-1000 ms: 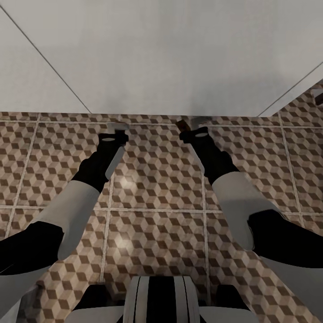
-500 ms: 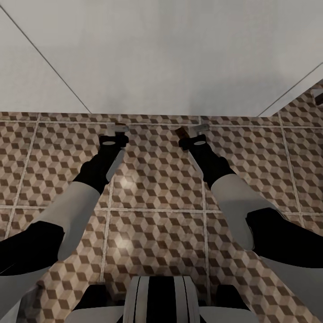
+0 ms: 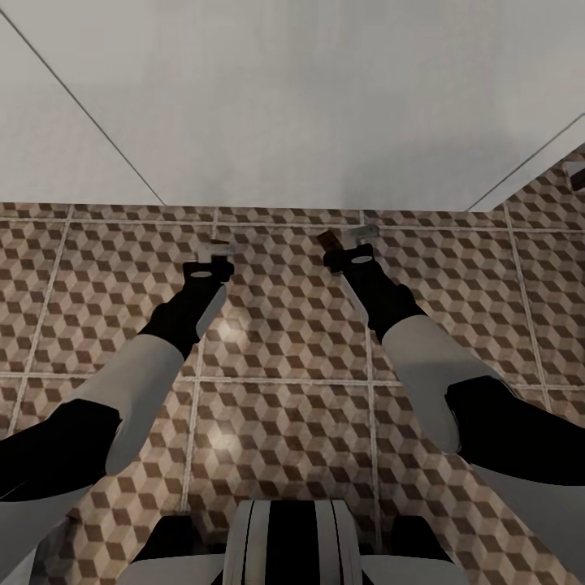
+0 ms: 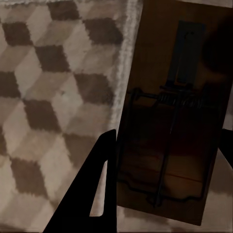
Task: Take the four mousetraps from the cabinet in the bathroom and place them on the bathroom floor. Make sure all four end up on the same floor surface, and ensure that at least two of them are either under or directly next to the same bathroom sink.
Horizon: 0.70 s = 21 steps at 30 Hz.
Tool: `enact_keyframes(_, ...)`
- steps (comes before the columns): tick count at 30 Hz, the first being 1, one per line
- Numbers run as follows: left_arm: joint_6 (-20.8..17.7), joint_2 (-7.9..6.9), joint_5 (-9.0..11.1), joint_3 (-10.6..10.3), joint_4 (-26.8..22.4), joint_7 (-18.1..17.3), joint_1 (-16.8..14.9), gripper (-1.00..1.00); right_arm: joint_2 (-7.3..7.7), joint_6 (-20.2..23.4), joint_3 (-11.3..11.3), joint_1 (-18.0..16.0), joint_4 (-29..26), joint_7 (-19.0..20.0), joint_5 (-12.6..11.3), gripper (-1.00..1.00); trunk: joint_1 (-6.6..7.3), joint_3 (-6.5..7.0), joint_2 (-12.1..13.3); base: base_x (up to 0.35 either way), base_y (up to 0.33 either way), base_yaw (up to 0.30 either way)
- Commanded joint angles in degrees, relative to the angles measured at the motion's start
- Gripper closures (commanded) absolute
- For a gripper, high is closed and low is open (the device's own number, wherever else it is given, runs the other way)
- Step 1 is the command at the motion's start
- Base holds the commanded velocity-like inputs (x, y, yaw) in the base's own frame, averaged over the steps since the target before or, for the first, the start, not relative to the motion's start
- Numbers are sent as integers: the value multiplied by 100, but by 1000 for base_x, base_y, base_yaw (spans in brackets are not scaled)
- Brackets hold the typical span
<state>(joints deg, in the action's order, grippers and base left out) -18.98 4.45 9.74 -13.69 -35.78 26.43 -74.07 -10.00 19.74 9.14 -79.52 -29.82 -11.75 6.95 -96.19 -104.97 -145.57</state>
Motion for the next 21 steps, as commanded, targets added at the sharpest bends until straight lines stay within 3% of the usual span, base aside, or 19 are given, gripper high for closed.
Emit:
enact_keyframes(1,-22,-3,45,-38,25,69,-5,100,0,48,17,-2,-7,-38,41,100,1,-3,-1,0,0,0)
enact_keyframes(21,140,-5,48,-39,198,73,-3,100,0,48,17,-2,-7,-38,43,100,1,-3,-1,0,0,0)
